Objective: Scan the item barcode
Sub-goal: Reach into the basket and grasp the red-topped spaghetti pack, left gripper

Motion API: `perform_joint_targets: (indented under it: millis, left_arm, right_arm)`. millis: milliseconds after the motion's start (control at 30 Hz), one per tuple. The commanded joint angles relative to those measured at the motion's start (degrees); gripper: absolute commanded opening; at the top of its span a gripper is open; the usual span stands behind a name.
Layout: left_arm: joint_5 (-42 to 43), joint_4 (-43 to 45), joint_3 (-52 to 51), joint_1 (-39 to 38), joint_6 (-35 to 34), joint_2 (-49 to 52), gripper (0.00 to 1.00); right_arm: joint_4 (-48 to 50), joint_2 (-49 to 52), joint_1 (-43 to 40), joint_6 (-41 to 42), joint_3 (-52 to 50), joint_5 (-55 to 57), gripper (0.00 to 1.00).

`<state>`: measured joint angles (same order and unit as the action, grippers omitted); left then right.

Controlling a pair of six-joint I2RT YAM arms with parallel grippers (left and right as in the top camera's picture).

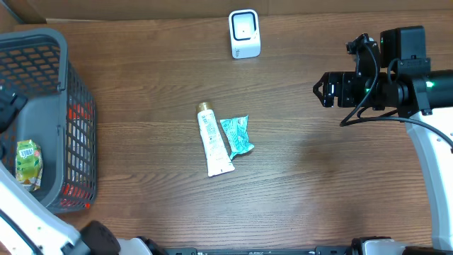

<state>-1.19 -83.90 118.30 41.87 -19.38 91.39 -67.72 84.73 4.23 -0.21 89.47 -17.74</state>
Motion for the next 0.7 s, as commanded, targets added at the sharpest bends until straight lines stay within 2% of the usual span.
perform_joint_targets:
  millis: [0, 167, 300, 433, 567, 667]
  left_arm:
    - [0.2, 2.3, -7.0, 0.9, 6.4, 4.8, 0.96]
    - [0.4, 8.5, -16.2, 0.9, 8.2, 9.5, 0.97]
    - [3.7, 12.8, -21.4, 0.9, 11.3, 13.4, 0.97]
    - [5.7, 15.5, -23.8, 0.9, 13.4, 17.3, 0.99]
    - [11.5, 16.6, -23.8, 0.9, 20.5, 22.4, 0.97]
    - [11.3, 16.6, -23.8, 0.9, 20.7, 26.6, 0.94]
  right_arm:
    - [0.1, -0.1, 0.2, 0.0, 1.2, 0.1, 0.94]
    - [0.1, 0.0, 0.2, 0.0, 1.2, 0.1, 0.94]
    - [0.1, 0.3, 0.2, 0.0, 1.2, 0.1, 0.94]
    - [0.1, 0.3, 0.2, 0.0, 1.2, 0.1, 0.94]
    - [0.1, 0.3, 0.2, 0.0, 1.2, 0.1, 0.94]
    - [0.1, 0.3, 0.2, 0.0, 1.2, 0.1, 0.95]
